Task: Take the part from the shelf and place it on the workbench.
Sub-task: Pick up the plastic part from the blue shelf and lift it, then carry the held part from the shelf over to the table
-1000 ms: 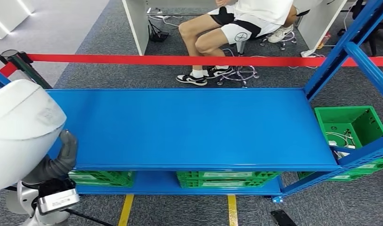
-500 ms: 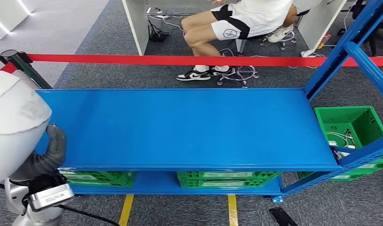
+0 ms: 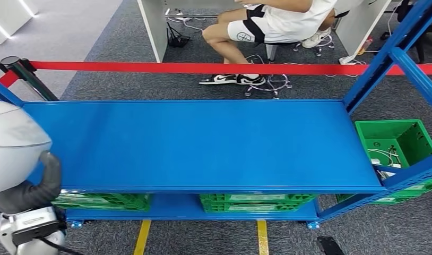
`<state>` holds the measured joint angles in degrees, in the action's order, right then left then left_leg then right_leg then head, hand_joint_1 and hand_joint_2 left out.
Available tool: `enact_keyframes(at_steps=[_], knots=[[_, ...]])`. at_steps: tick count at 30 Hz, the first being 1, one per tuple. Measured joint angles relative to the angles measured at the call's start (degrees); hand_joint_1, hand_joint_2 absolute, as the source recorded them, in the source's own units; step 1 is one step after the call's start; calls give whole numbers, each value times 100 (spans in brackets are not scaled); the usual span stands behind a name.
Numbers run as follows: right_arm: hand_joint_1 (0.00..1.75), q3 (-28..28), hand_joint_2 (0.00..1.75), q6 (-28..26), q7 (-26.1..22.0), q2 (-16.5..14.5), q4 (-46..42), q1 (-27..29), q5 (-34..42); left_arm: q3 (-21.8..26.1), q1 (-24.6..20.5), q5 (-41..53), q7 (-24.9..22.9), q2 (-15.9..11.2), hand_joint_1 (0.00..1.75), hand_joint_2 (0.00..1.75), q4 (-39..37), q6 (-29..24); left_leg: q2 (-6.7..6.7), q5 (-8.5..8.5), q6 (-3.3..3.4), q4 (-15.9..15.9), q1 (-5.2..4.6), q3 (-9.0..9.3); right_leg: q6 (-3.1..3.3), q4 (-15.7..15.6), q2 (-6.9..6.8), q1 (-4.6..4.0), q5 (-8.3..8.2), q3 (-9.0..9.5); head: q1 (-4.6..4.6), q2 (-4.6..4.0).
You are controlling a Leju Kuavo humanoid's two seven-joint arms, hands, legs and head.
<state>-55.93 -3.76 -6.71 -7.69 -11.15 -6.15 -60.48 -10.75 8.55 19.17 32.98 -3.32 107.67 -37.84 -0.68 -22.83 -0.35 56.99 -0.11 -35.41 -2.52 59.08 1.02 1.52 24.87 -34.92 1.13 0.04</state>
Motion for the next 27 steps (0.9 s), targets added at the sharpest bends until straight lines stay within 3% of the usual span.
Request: enact_keyframes(at_steps=[3,5,8,9,10,11,13,15,16,18,20,22,24,25,26,27], knots=[[0,-98,175,-1,-34,11,-1,28,43,179,173,-88,85,2,175,175,-1,0,1,14,53,-42,0,27,-51,-34,-10,11,2,21,2,0],[0,-145,175,-2,-41,33,-4,31,47,233,226,-103,97,15,175,175,-1,0,11,51,92,-126,39,86,-84,111,-29,-1,138,-31,10,0],[0,-187,175,-7,-46,50,-4,41,73,296,275,-102,108,40,175,175,-2,1,36,83,121,-153,66,109,-128,1081,-52,-5,740,-411,21,0],[0,-205,175,-16,-51,56,-4,45,99,320,302,-90,131,57,175,175,-3,1,41,90,118,-151,70,103,-146,1365,-54,-1,866,-513,20,0],[0,-230,175,-27,-63,65,-4,50,133,357,337,-80,176,86,175,175,-4,1,41,94,110,-149,79,96,-165,1465,-55,4,877,-523,21,0],[0,-259,175,-41,-82,75,-4,57,172,412,381,-90,250,124,175,175,-4,1,40,98,93,-145,94,93,-186,1333,-58,13,774,-415,21,0],[0,-320,175,-63,-120,87,-5,71,250,561,485,-184,428,217,175,175,14,0,37,97,21,-117,130,86,-248,587,-62,44,480,46,23,0],[0,-376,175,-84,-142,84,-5,91,315,698,591,-299,554,285,175,175,86,0,26,101,-73,-68,131,68,-230,81,-20,58,324,370,24,0],[0,-404,175,-92,-149,80,-4,102,331,742,640,-327,586,304,175,175,138,1,14,116,-114,-50,120,56,-189,43,5,55,333,396,18,0],[0,-448,175,-102,-161,79,-4,125,334,783,724,-306,615,325,175,175,222,0,-4,151,-172,-33,118,33,-63,97,19,54,305,330,-3,0],[0,-464,175,-83,-145,79,-4,133,293,805,781,-251,619,334,175,175,265,-1,5,-29,-210,111,130,-53,55,116,9,46,252,244,-32,0],[0,-467,175,-28,-62,86,-4,142,180,827,789,-244,619,337,175,175,281,-1,19,-533,-231,709,127,-273,152,113,-12,28,160,134,-71,0],[0,-463,175,16,49,92,-4,158,75,840,778,-270,619,338,175,175,286,-1,19,-977,-224,1482,115,-487,197,114,-36,-6,59,-2,-89,0],[0,-462,175,28,89,92,-4,164,50,843,773,-280,619,340,175,175,286,-1,19,-1036,-206,1683,107,-496,205,114,-46,-25,10,-70,-90,0],[0,-461,175,32,113,92,-4,167,37,846,767,-285,619,341,175,175,286,-1,19,-979,-175,1677,96,-402,206,114,-51,-43,-42,-137,-89,0],[0,-459,175,35,127,92,-4,167,28,848,758,-285,619,343,175,175,286,-1,19,-846,-133,1463,79,-201,203,114,-52,-58,-95,-201,-90,0]])
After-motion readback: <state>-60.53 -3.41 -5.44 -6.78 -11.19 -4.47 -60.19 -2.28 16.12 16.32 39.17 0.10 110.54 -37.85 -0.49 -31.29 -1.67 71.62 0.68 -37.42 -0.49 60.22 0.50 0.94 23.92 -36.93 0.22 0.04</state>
